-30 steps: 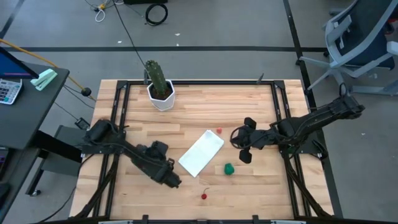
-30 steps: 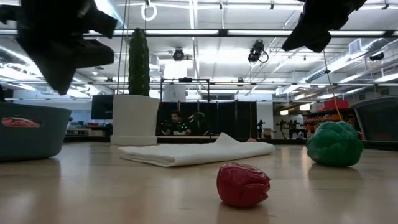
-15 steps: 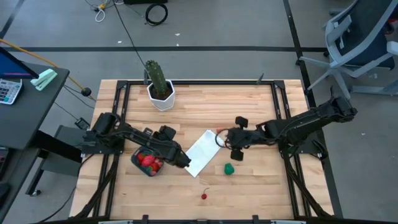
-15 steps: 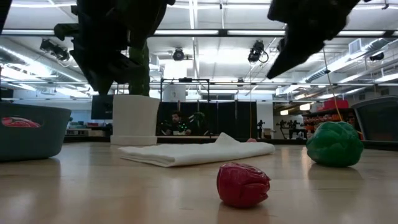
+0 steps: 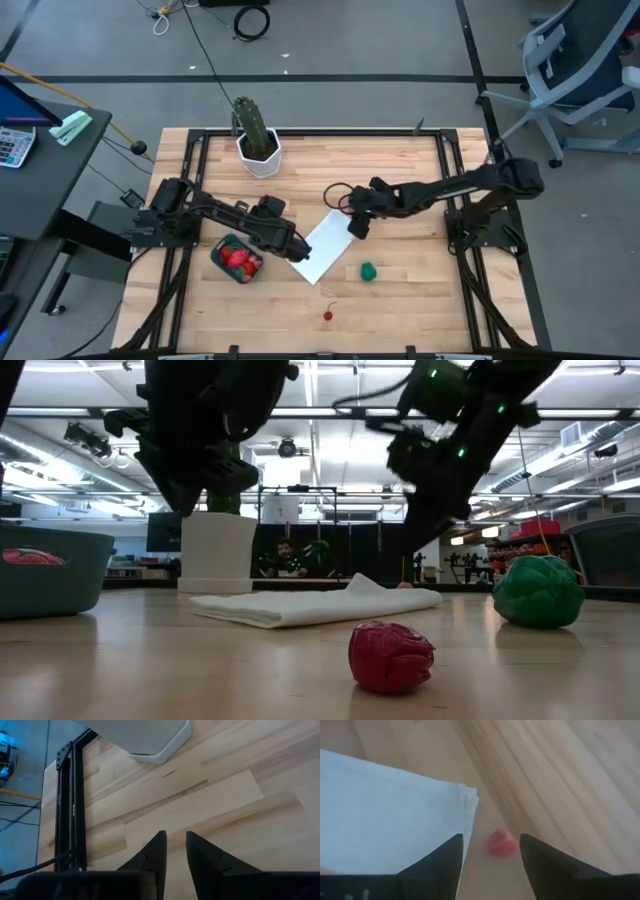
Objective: Pick and placing Produce into tupperware
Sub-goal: Put the peach into the blue bin
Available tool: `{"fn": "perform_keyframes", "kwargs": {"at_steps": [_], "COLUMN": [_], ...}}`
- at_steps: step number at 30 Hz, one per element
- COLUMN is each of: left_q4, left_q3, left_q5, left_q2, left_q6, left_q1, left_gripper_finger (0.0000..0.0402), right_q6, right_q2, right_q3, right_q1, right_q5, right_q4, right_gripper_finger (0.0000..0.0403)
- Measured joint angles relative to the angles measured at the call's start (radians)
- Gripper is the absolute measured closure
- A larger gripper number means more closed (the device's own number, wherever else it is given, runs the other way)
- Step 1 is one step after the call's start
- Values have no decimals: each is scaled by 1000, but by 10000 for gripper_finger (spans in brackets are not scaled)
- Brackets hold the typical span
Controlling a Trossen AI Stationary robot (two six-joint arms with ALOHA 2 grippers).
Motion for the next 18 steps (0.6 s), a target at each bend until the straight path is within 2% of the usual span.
{"fn": "perform_keyframes", "kwargs": {"at_steps": [9, 18], "left_q4": [2, 3], "left_q3": [0, 0], "left_q5": [-18, -26], "left_q2": [0, 0], "left_q6": [2, 2], "left_q1": [-3, -3], "left_gripper_finger": [318, 327], "right_q6": [105, 103], "right_q2": [134, 204], "right_q3": [0, 0], "right_q1": [-97, -103], "right_q5": [-45, -76], "right_q4": [56, 60], "right_gripper_finger": [199, 202]}}
